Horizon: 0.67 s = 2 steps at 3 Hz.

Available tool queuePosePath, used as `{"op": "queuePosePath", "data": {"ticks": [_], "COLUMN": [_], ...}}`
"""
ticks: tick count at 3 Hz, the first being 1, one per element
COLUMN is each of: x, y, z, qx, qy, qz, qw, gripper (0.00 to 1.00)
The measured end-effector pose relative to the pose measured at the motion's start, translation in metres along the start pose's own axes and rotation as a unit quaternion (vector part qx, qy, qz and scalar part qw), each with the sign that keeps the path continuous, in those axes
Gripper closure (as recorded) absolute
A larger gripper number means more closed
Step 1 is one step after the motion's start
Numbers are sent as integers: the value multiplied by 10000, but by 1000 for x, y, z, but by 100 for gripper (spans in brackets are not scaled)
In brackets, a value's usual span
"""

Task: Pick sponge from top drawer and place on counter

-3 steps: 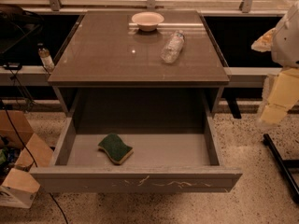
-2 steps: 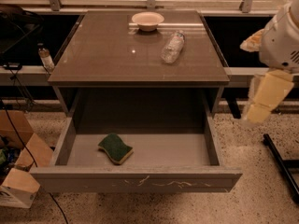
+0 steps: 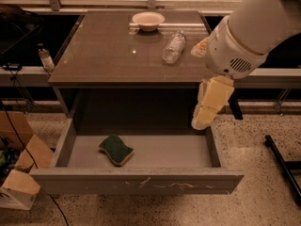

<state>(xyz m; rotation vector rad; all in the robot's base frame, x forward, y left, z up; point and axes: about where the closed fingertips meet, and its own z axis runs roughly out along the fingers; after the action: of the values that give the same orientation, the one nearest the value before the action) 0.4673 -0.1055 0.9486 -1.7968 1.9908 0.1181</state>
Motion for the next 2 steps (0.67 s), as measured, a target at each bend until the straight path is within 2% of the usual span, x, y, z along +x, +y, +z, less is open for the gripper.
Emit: {"op": "queuePosePath", "data": {"ticks": [1, 2], "x": [-24, -26], "y": [-1, -1], "z": [34, 36], "qx": [-227, -239], "qy": [-134, -142], "qz": [-165, -178], "qw": [9995, 9995], "gripper": [0, 0]}}
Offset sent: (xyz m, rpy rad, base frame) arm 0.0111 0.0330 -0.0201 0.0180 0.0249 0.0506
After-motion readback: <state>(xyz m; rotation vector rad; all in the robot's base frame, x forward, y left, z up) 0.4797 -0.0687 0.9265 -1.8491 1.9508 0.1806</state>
